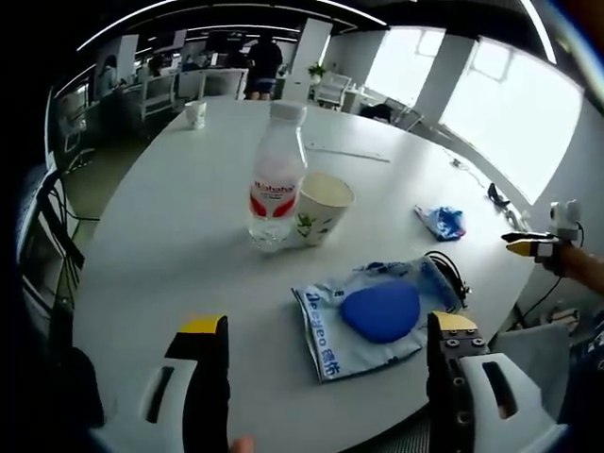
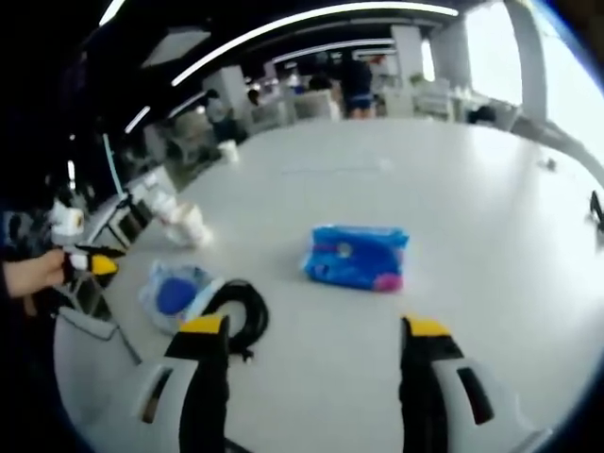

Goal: Arrange the tabletop items into an orderly group along one side of the table until the central work area is clear of visible clutter.

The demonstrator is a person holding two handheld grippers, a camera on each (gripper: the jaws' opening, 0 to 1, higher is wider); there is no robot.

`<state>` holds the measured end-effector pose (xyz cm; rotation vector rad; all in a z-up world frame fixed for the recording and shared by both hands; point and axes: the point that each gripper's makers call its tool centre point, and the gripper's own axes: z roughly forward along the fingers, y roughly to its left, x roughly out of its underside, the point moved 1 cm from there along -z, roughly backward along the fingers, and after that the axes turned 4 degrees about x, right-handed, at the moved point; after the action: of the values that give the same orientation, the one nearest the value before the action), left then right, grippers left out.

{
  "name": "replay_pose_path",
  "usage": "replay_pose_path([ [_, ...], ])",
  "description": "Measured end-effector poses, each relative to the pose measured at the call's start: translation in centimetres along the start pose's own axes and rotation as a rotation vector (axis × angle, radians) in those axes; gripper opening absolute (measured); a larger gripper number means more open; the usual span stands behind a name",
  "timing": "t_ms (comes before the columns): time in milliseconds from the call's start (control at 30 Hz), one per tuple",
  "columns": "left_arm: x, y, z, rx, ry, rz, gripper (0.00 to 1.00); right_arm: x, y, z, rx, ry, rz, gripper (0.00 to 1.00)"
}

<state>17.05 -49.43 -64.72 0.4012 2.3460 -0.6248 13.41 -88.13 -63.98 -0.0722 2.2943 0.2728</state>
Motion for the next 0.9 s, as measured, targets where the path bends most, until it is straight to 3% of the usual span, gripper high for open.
replay_pose_path([
  [500,1.9,0.1,1.4,0.008,0.037,-0.043,0.85,-0.1,2.8,1.5,-0.052,0.003,0.013,0.68],
  [900,3.6,-0.5,3.1,0.020,0.087,-0.051,0.84,-0.7,6.9,3.8,-0.134,0.007,0.014,0.65],
])
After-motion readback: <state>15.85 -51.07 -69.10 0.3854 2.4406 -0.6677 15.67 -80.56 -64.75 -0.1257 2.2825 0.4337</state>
